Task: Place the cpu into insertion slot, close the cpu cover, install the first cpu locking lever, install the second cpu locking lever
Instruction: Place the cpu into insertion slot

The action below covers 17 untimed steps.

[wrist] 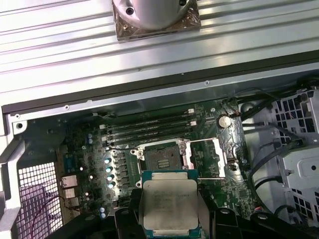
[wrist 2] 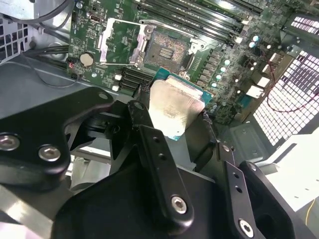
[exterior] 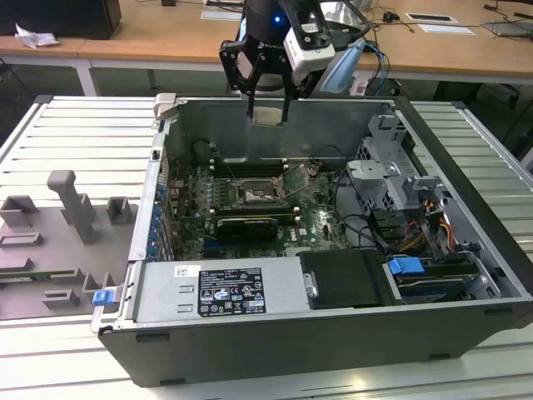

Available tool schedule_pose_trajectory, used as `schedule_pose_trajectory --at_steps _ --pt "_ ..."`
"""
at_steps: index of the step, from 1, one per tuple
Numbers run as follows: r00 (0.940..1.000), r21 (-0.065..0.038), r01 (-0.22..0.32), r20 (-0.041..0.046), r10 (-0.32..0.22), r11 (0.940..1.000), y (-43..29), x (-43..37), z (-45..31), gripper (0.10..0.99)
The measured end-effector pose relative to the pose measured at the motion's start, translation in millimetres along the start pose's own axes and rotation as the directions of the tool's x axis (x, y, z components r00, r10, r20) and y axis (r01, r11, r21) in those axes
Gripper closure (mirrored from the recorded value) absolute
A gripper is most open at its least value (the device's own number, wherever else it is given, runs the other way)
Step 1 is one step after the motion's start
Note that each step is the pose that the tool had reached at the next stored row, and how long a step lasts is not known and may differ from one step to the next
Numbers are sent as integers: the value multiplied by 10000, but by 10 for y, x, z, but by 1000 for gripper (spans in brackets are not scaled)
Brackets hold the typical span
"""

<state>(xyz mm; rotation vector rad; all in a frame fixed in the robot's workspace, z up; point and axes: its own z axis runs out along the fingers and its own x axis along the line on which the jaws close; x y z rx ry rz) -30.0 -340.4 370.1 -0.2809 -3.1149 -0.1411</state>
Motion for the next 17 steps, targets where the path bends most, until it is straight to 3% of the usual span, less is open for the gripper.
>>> schedule_pose_trajectory --at_steps 17 --pt "9981 -14 -612 55 612 9981 0 0 5 557"
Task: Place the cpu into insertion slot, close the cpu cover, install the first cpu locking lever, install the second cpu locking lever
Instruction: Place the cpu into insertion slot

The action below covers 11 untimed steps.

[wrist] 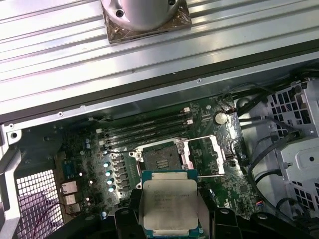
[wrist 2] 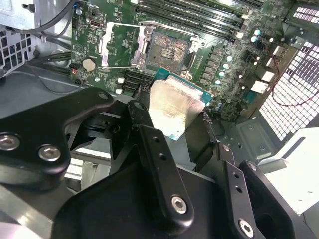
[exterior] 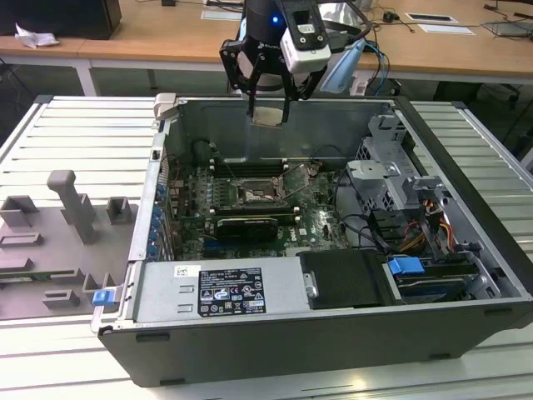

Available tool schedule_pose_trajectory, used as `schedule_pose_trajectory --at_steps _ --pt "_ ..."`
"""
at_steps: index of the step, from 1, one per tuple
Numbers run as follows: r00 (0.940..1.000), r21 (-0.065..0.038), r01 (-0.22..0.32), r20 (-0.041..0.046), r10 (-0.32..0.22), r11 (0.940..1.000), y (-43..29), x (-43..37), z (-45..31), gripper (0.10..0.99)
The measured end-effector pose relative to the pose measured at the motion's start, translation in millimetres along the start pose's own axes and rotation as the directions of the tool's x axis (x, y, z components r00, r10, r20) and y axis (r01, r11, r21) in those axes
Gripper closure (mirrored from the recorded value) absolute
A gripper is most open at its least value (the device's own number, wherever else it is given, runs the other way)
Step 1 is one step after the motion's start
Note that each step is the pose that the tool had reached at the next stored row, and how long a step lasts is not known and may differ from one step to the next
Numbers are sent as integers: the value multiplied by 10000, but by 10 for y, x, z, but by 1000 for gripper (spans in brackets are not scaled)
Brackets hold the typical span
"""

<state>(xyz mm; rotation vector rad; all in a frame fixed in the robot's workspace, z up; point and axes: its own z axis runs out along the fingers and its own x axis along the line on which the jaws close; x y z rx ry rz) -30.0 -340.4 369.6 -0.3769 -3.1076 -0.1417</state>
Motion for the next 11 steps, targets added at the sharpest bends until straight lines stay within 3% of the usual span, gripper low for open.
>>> schedule_pose_trajectory --at_steps 11 --pt "9995 -7 -319 28 319 9995 0 0 0 557"
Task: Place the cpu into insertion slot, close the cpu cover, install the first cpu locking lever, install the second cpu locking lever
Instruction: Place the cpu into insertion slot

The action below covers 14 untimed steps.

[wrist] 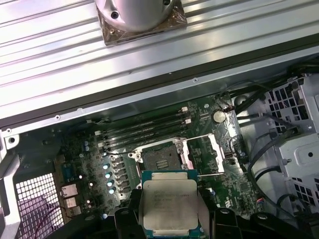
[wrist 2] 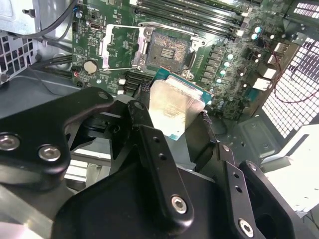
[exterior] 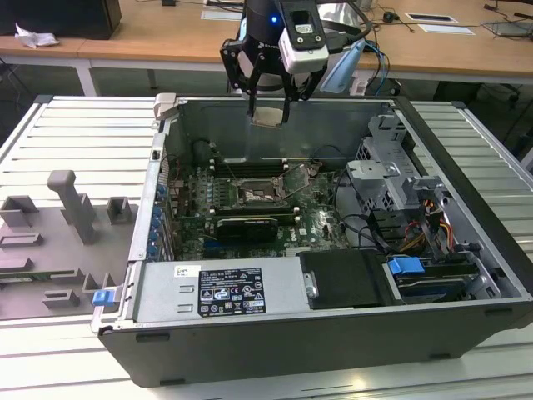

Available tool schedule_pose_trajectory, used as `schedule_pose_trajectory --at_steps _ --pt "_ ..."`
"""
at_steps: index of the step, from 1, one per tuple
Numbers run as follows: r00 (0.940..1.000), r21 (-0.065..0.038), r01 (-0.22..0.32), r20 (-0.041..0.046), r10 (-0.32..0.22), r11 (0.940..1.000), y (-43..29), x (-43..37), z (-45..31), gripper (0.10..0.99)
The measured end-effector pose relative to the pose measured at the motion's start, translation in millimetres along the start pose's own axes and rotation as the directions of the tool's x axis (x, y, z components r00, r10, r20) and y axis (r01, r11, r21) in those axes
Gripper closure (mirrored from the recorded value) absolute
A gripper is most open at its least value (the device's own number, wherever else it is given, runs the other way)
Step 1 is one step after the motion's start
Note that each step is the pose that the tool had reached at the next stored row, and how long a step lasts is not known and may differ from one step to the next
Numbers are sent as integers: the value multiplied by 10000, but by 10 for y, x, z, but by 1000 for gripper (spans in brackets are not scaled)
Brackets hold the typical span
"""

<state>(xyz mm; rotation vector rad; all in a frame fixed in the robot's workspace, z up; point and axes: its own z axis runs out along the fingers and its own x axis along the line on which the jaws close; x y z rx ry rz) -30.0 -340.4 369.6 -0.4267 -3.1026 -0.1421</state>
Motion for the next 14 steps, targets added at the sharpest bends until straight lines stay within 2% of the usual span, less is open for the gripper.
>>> schedule_pose_trajectory --at_steps 14 --pt "9990 -9 -443 39 443 9990 0 0 0 557"
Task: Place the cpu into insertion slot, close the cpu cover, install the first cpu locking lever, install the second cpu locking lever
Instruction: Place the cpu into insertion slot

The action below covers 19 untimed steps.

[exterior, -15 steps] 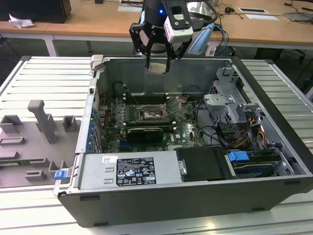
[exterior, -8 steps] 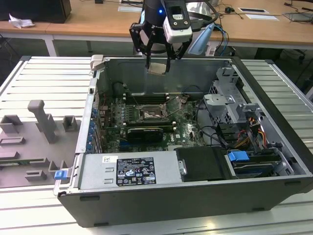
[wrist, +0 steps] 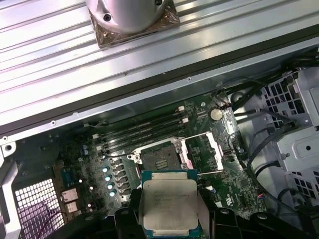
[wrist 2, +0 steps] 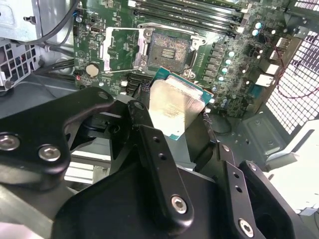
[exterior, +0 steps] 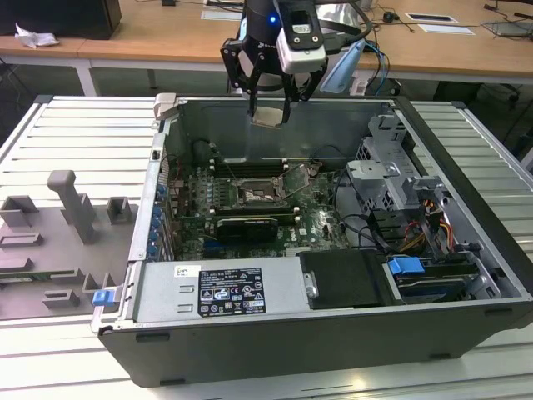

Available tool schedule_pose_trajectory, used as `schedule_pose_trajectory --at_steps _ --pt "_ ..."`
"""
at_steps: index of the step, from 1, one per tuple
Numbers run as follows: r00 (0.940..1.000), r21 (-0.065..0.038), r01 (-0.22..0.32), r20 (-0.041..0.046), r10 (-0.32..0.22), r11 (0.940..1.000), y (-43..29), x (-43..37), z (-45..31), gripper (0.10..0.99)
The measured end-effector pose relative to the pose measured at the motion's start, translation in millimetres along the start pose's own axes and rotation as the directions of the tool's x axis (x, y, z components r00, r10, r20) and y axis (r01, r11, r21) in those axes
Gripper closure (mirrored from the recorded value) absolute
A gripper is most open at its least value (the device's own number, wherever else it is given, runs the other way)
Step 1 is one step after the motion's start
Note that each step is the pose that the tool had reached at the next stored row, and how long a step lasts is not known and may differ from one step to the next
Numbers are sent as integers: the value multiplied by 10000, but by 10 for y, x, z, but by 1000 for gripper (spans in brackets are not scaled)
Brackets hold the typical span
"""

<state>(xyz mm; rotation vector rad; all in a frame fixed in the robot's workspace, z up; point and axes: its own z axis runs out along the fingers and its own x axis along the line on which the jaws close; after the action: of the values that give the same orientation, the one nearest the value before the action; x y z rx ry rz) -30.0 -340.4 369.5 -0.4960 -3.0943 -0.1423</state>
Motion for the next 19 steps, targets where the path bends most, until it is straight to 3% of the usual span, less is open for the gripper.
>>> schedule_pose_trajectory --at_steps 14,19 --pt "9957 -23 -924 82 924 9957 -1 0 14 557" --pt "9951 -21 -981 86 981 9952 -5 -1 43 557"
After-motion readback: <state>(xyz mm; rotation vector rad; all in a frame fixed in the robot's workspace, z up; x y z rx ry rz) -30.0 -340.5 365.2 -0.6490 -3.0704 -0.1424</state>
